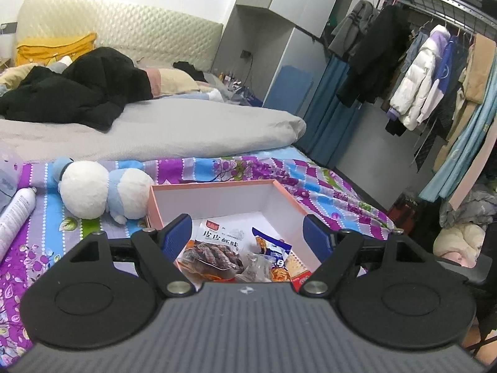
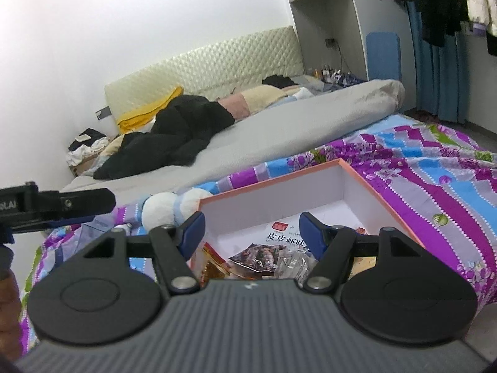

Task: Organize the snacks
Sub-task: 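Withdraw both open tools up from the pink box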

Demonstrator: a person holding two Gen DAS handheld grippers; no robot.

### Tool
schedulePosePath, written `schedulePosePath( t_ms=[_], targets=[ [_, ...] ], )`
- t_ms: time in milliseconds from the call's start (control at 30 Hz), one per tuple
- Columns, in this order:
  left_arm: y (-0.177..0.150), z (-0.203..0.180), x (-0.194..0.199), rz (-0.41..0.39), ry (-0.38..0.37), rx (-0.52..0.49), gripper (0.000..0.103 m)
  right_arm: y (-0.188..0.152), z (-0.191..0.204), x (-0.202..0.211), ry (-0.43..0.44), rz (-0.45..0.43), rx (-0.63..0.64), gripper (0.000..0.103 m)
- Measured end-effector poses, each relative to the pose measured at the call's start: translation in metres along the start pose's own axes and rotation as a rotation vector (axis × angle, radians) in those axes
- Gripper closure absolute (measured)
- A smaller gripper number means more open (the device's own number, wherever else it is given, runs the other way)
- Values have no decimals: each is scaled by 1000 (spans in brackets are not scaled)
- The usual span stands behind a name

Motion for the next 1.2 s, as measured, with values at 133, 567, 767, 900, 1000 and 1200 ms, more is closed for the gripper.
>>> schedulePosePath(
  t_ms=[133,567,767,900,1000,1200],
  targets=[
    [-7,-5,23,-14,-5,1,21,-5,6,19,2,-12,4,34],
    [-46,-23,77,-16,0,-29,21,-29,15,67,-3,-44,21,34],
    [-64,-22,85,-10,11,-4,21,-47,13,78,-12,-35,12,34],
    [-72,-19,85,-2,25,1,21,-55,12,80,-15,-22,16,34],
    [-76,-16,85,4,32,10,21,-60,12,80,-16,-17,24,34],
    [-79,-10,79,21,46,11,21,-62,12,77,-24,-17,25,34]
  ],
)
Point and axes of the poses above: each gripper's, at about its wrist camera, not at the fingertips, and x roughly against the way its jaws point, z to its left, y to its top, the point moved 2 cm from there along -x, roughly the way its jaws point, and after that the axes turned 9 degrees about z, right-handed, at the moved point
